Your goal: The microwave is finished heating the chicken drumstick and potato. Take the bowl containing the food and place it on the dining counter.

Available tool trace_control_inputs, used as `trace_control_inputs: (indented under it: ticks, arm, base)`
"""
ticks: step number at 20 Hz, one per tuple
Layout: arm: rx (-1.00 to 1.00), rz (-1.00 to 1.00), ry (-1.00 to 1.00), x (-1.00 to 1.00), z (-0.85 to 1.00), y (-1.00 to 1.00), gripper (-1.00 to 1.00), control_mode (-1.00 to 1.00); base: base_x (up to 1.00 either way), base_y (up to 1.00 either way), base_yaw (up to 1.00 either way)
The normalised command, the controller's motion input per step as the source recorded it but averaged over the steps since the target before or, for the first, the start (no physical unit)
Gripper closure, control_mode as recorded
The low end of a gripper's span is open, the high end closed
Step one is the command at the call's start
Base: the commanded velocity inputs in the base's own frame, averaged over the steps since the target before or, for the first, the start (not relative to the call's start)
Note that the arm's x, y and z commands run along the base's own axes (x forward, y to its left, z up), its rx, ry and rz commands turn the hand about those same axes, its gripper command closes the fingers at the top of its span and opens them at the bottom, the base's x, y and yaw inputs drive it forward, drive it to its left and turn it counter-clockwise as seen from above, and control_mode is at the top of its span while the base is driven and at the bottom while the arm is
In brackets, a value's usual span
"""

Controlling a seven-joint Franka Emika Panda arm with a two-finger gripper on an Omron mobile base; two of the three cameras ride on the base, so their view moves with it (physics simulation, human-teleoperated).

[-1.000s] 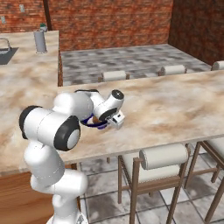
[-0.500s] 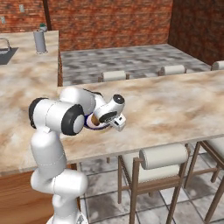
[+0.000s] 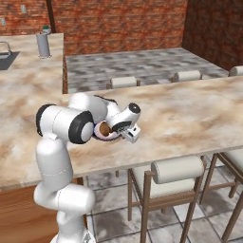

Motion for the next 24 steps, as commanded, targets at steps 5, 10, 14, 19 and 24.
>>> trace_control_inputs:
  ticks: [5, 10, 14, 19, 24]
  arm:
    - [0.0, -0.03, -0.01, -0.09, 0.22, 0.0, -1.0, -1.0]
    - [0.0, -0.1, -0.08, -0.53, 0.55, -0.07, -1.0, -1.0]
    - [0.0, -0.05, -0.27, -1.0, 0.74, 0.01, -1.0, -1.0]
    - [-0.02, -0.04, -0.41, -1.0, 0.76, 0.23, -1.0, -1.0]
    - [-0.09, -0.03, -0.43, -1.0, 0.82, 0.4, -1.0, -1.0]
  base:
    - [0.0, 0.0, 0.0]
    - [0.0, 0.0, 0.0]
    - [0.0, 0.0, 0.0]
    - [0.0, 0.0, 0.0]
    - [0.0, 0.0, 0.0]
